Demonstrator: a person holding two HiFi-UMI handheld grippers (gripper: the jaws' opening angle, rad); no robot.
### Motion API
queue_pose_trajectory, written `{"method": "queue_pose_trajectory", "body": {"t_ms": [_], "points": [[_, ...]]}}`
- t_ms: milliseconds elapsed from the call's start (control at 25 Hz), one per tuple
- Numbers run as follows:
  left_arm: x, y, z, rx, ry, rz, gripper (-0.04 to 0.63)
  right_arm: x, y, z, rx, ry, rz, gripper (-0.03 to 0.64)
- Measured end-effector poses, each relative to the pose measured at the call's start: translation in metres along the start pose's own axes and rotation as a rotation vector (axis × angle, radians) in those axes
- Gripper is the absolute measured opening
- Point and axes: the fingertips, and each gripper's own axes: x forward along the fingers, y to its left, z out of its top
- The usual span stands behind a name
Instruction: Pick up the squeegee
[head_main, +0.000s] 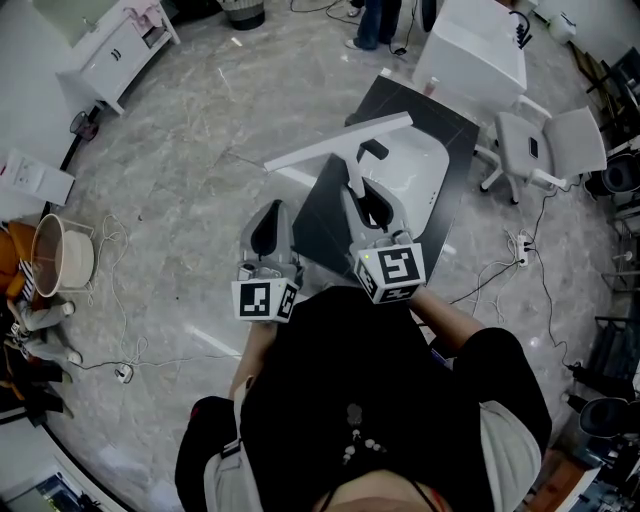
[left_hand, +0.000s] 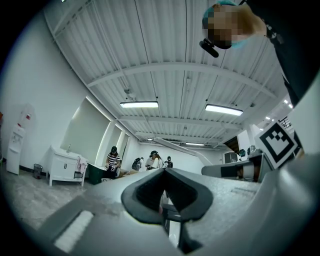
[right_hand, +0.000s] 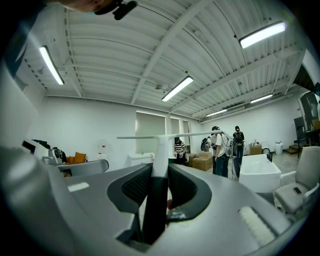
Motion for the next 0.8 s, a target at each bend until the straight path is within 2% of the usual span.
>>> {"method": "queue_pose_trajectory", "body": {"t_ms": [800], "points": [[0.0025,0.0024,-0.0039,-0.001,0.010,0.010,0.000,0.0069,-0.0033,-0.0051,0.018,0.021,-0.001,0.092]]}}
